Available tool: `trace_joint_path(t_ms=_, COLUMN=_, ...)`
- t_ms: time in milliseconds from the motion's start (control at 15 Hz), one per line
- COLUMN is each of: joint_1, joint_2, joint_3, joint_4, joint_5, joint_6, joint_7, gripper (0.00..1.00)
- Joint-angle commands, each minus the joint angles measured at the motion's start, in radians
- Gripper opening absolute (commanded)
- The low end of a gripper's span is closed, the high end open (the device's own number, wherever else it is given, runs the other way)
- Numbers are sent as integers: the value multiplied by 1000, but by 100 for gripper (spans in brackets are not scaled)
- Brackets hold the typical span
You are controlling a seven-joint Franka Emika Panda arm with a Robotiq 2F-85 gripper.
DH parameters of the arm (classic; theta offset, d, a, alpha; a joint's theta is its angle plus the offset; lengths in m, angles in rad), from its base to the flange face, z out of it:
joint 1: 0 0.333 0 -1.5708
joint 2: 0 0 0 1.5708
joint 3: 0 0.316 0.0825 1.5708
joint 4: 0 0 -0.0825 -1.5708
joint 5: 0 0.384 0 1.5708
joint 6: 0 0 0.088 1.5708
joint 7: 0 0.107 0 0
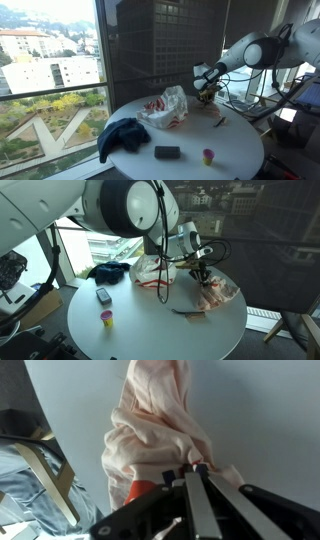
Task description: Move the plastic bag forward and use the peach t-shirt to move the yellow container to the right
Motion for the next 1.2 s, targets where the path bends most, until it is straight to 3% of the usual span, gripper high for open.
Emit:
trace_joint_path(t_ms=0, joint_1=75, joint_2=-209, joint_3=-91, joint_4=-198, joint_5=90, joint_6=-52, joint_7=-30, gripper=2)
trace_joint_path(t_ms=400, joint_1=157, joint_2=-485, joint_3=-136, joint_4=-407, joint_5=161, joint_6=-210, joint_7=-124, gripper=2)
trace_joint_path(t_ms=733, joint_1=183, joint_2=-737, joint_3=-110, joint_4=-612, joint_5=169, joint_6=-308, joint_7=-217, gripper=2)
trace_joint_path(t_ms=1133, joint_1=174, joint_2=-1049, joint_3=-66, joint_4=-872, joint_5=219, joint_6=-402, joint_7=-430, gripper=2)
